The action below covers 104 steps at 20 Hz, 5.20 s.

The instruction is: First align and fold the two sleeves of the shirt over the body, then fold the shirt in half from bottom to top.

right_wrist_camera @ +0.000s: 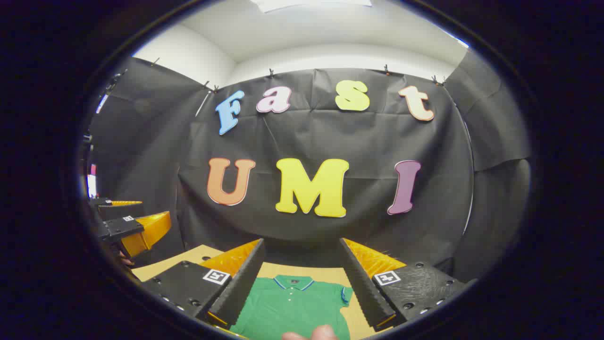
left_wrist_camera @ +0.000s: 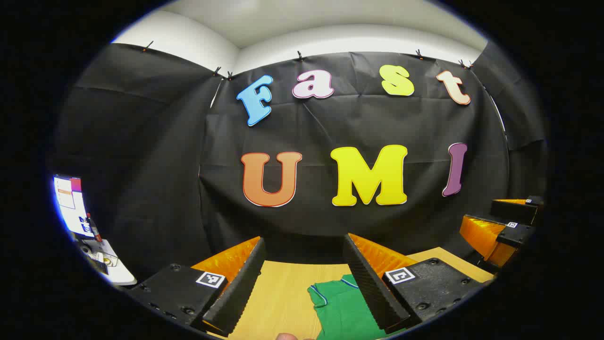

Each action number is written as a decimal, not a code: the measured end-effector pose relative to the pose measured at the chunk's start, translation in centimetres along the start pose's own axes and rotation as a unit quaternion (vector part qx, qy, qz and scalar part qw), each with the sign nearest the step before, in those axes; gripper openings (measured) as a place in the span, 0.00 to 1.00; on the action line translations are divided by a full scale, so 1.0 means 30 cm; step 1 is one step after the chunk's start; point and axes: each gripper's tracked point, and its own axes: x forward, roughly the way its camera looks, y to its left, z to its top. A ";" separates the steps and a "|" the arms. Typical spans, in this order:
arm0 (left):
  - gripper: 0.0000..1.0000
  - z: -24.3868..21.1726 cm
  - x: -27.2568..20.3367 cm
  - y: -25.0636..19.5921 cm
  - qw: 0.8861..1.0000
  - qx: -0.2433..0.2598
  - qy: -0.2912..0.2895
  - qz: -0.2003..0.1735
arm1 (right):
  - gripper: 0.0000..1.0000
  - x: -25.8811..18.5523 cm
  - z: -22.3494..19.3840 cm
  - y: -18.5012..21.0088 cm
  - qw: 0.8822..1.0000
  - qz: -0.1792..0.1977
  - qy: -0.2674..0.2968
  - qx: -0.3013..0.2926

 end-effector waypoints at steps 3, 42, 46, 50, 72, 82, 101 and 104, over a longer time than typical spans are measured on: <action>1.00 0.014 0.020 -0.013 1.000 0.004 -0.007 -0.009 | 0.95 0.030 -0.003 -0.006 1.000 -0.006 0.005 0.007; 1.00 -0.079 0.205 -0.207 0.999 0.007 0.031 -0.017 | 0.95 0.426 -0.822 -0.454 0.953 -0.015 0.302 -0.013; 1.00 -0.098 0.244 -0.223 0.999 0.014 0.043 -0.008 | 0.96 0.516 -1.019 -0.520 0.935 -0.004 0.355 -0.022; 1.00 -0.124 0.275 -0.241 0.998 0.019 0.056 -0.002 | 0.96 0.631 -1.190 -0.586 0.922 -0.009 0.387 -0.014; 1.00 -0.191 0.312 -0.285 0.994 0.000 0.108 -0.005 | 0.00 0.701 -1.250 -0.579 0.892 0.002 0.440 0.105; 1.00 -0.213 0.241 -0.156 0.992 -0.023 0.124 0.025 | 0.00 0.773 -1.122 -0.143 0.904 0.096 0.413 0.054; 1.00 -0.466 0.361 -0.100 0.978 -0.035 0.207 0.002 | 0.96 0.507 -0.762 -0.153 0.953 0.064 0.296 0.001; 1.00 -0.574 0.421 -0.138 0.966 -0.044 0.254 -0.023 | 0.96 0.423 -0.700 -0.198 0.957 0.051 0.286 0.008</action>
